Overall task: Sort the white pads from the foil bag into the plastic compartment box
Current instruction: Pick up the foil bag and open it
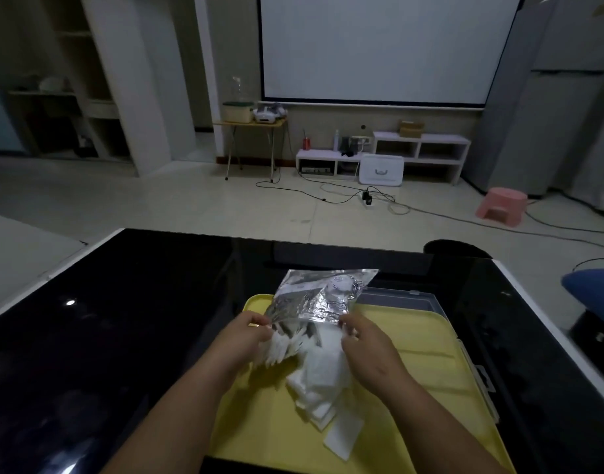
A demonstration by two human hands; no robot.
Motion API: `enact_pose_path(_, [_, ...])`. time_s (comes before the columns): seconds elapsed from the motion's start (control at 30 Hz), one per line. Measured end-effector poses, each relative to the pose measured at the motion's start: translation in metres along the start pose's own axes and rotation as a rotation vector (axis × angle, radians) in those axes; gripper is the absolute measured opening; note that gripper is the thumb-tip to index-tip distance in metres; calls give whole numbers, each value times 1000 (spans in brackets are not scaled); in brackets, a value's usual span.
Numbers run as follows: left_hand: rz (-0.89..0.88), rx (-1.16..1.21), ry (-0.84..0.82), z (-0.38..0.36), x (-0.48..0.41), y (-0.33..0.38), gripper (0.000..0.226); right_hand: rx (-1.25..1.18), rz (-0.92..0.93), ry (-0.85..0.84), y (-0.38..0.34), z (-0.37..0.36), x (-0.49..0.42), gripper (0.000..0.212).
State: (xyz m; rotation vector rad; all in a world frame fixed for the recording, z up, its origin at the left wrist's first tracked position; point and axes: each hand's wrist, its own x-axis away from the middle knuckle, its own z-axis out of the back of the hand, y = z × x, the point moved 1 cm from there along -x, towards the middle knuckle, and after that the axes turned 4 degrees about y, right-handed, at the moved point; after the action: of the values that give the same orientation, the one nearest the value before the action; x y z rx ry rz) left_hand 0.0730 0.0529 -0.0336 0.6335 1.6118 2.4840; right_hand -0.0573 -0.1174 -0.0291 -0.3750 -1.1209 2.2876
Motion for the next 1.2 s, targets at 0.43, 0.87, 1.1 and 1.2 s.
enact_pose_path(0.43, [-88,-213,2,4,6,2,17,246,77,-90,-1,-8,2,38])
enact_pose_path(0.87, [-375,-154,96,-4,19,22,10,193,54,65,7,17,1,20])
enact_pose_path(1.1, [-447,-393,27,-24,28,20,6,218,77,13,12,26,10,21])
enact_pose_path(1.2, [-494,-599,34,-39,36,19,20,238,95,-1,12,27,13,19])
